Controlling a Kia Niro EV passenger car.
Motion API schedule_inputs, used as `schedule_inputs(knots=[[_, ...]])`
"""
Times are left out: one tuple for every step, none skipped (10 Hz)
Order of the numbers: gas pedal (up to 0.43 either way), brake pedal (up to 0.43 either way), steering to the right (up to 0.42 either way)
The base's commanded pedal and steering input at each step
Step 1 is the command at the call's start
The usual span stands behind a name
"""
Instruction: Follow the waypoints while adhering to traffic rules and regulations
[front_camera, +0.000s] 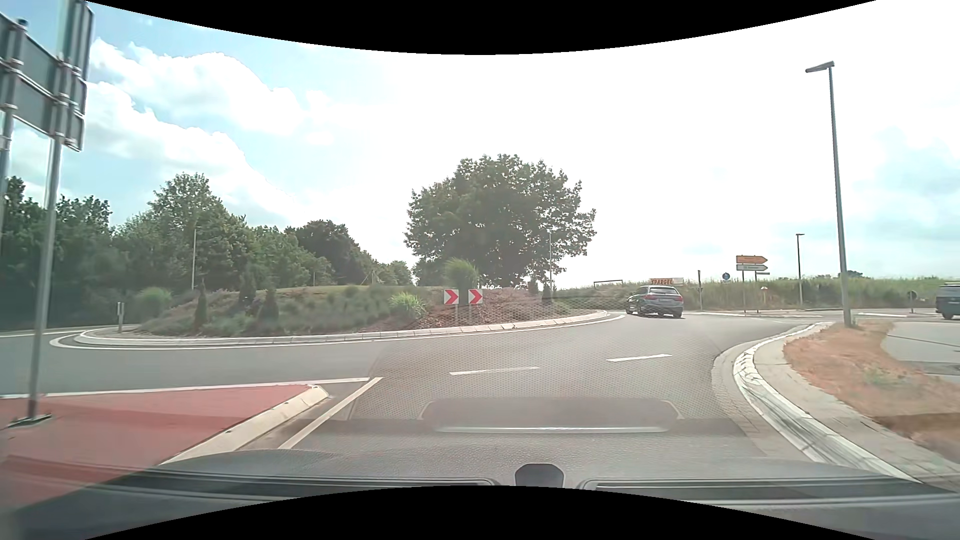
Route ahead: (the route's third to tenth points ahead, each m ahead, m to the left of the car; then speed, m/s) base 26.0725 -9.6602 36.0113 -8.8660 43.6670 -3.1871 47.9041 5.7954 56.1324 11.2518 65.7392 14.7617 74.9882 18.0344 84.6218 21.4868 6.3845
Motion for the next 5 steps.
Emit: schedule_inputs(knots=[[0.209,0.000,0.114],[0.209,0.000,0.125],[0.209,0.000,0.138],[0.209,0.000,0.149],[0.209,0.000,0.161]])
